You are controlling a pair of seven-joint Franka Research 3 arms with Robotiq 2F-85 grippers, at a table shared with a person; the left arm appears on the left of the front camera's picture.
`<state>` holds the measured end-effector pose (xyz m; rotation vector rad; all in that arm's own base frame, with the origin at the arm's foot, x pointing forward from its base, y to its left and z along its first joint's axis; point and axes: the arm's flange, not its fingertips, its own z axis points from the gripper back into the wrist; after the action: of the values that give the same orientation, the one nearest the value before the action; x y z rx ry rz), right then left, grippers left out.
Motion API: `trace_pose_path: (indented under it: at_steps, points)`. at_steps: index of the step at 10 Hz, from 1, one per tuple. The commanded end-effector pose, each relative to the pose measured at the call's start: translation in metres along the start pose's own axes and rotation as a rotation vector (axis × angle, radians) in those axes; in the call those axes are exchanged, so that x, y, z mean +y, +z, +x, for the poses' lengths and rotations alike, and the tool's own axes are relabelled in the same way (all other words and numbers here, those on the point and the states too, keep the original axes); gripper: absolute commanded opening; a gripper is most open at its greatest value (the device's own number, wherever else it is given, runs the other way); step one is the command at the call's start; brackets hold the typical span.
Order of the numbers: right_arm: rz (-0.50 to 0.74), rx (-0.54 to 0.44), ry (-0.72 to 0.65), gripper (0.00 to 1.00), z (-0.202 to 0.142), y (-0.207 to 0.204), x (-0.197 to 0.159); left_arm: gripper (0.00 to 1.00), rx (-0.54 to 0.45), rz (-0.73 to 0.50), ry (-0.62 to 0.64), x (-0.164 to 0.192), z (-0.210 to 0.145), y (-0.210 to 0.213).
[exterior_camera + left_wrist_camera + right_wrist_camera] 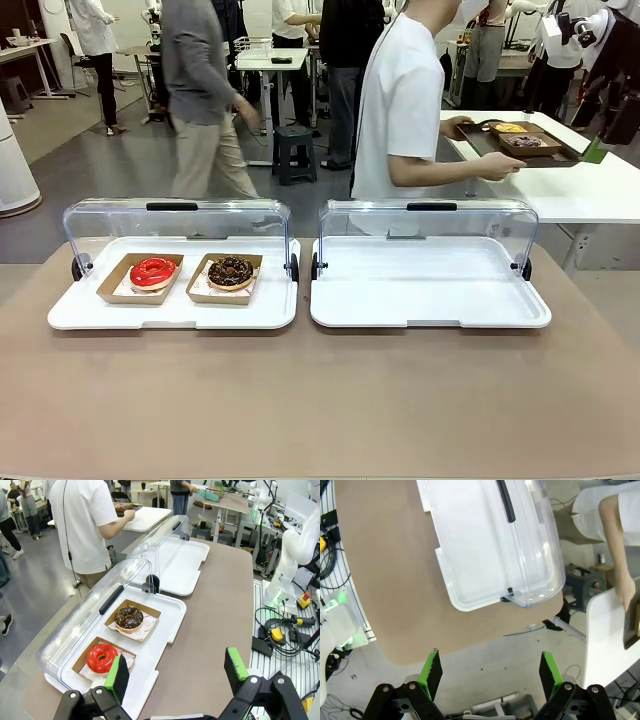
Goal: Provide the desired donut to the person.
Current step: Place the picked Paper togo box onto the Handle tray extended by the person.
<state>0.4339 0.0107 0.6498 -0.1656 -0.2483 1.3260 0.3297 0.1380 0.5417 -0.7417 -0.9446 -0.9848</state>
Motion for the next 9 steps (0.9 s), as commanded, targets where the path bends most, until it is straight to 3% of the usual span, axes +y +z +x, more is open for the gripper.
trace_pose_path:
  at_steps: [1,3,6,7,9]
  points:
    - [0.0,0.0,0.0,1.0,0.0,0.0,0.0,1.0,-0.022,-0.002,-0.02,0.001,0.0,0.001]
    - [0.139,-0.128,0.045,1.0,-0.055,0.014,-0.009,1.0,-0.022,-0.002,-0.02,0.001,0.0,0.001]
    - [0.341,-0.417,-0.037,1.0,-0.138,0.001,-0.034,1.0,-0.022,-0.002,-0.02,0.001,0.0,0.001]
    - [0.376,-0.562,-0.008,1.0,-0.162,-0.01,-0.041,1.0,-0.022,-0.002,-0.02,0.001,0.0,0.001]
    - [0.295,-0.76,-0.066,1.0,-0.208,-0.044,-0.053,1.0,-0.022,-0.002,-0.02,0.001,0.0,0.001]
